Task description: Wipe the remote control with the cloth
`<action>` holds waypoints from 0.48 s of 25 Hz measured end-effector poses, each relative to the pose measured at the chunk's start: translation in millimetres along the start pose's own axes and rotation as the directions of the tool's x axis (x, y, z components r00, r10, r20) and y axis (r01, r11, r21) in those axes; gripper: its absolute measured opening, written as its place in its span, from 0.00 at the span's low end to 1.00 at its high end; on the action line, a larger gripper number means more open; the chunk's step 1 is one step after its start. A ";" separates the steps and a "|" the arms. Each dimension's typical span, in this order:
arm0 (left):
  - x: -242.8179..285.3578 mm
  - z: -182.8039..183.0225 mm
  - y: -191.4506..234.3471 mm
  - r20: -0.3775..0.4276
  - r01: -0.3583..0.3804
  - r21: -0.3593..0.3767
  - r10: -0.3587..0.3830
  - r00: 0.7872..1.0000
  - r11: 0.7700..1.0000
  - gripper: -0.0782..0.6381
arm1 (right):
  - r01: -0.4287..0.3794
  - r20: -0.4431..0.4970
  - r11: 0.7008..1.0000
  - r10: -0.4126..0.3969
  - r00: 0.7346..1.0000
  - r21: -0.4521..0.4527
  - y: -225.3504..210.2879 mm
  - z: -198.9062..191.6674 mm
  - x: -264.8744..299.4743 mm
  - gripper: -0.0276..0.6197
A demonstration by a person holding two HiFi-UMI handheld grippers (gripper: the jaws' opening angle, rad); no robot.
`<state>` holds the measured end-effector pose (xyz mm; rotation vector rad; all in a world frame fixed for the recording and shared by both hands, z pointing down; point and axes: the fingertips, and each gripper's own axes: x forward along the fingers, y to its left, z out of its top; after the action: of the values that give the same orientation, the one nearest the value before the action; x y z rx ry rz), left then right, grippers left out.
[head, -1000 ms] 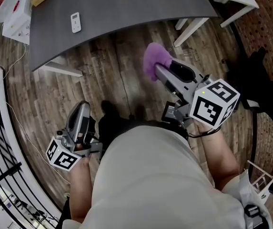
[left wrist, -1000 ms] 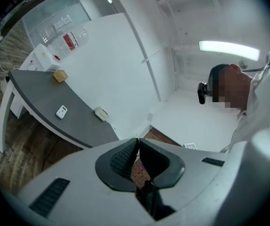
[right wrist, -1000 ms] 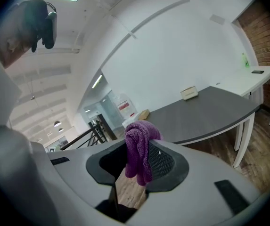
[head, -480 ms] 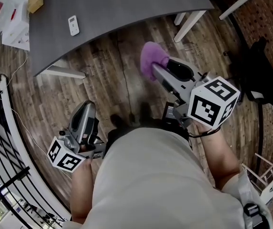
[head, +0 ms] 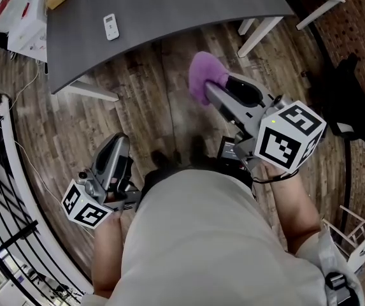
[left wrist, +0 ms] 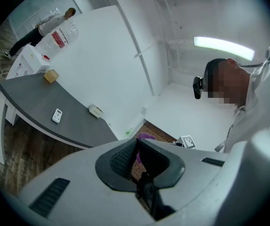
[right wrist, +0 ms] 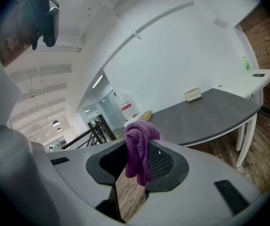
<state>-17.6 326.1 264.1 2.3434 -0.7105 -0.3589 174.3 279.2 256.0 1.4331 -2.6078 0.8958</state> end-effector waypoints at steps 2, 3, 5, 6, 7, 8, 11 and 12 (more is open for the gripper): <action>-5.4 5.6 -0.2 0.001 0.010 0.006 -0.010 1.000 1.000 0.14 | 0.001 0.004 1.000 -0.001 1.000 -0.014 9.3 3.1 0.3 0.23; -7.0 8.0 -0.1 0.002 0.017 0.009 -0.017 1.000 1.000 0.14 | 0.001 0.009 1.000 -0.001 1.000 -0.023 13.8 5.4 0.7 0.23; -9.6 10.9 0.3 0.004 0.028 0.011 -0.028 1.000 1.000 0.14 | 0.004 0.022 0.999 -0.003 1.000 -0.040 21.6 9.9 2.0 0.23; -11.5 11.6 0.1 0.004 0.033 0.010 -0.033 0.999 0.999 0.14 | 0.008 0.028 0.999 -0.007 1.000 -0.047 25.5 11.1 2.4 0.23; -14.3 12.5 -0.3 0.004 0.037 0.011 -0.037 0.999 0.999 0.14 | 0.012 0.034 0.998 -0.011 0.999 -0.054 29.6 11.8 2.8 0.23; -17.7 13.7 -0.3 0.006 0.041 0.011 -0.041 0.999 0.999 0.14 | 0.017 0.040 0.998 -0.015 0.999 -0.063 33.9 12.7 3.2 0.23; -28.8 17.8 4.1 0.021 0.041 0.000 -0.041 0.999 0.999 0.14 | 0.031 0.057 0.996 -0.026 0.998 -0.088 45.4 16.5 5.3 0.23; -31.8 19.1 5.6 0.027 0.040 -0.003 -0.040 0.999 0.999 0.14 | 0.033 0.060 0.995 -0.027 0.998 -0.091 48.8 17.4 6.1 0.23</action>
<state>-53.8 331.1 255.6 2.3564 -0.6760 -0.4092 136.7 285.8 220.5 1.4930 -2.6238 0.7303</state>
